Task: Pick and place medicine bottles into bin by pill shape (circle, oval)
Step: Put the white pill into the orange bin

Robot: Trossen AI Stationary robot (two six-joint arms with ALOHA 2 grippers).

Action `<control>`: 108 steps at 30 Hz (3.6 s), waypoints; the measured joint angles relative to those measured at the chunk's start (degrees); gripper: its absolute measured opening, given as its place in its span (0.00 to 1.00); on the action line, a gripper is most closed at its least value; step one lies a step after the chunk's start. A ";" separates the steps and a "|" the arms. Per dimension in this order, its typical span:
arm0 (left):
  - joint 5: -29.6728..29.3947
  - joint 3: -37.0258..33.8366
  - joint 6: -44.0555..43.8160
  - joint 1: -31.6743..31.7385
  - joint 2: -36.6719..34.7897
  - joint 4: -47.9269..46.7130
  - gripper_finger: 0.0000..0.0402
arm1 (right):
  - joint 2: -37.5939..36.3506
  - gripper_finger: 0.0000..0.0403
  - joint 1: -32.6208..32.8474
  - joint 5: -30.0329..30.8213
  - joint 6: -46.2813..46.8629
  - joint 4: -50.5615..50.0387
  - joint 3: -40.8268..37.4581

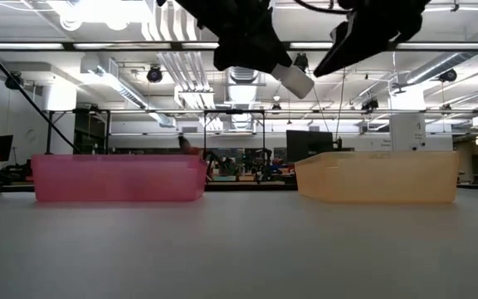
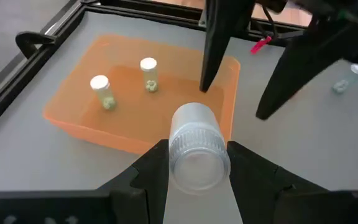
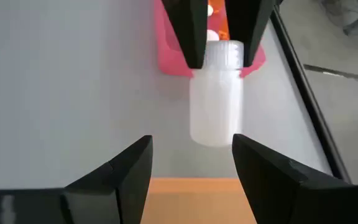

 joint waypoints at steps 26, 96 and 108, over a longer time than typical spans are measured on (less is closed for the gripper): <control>1.76 0.04 3.28 -0.74 -0.42 3.45 0.33 | 7.66 0.35 -3.11 0.80 -2.26 -1.26 6.32; -15.14 -35.15 18.90 -1.44 -45.30 16.47 0.65 | 35.89 0.36 -19.09 -4.33 74.25 -36.14 19.69; -15.12 -35.15 18.92 -1.44 -44.85 17.50 0.65 | 38.37 0.40 -19.09 -4.35 73.05 -35.95 19.41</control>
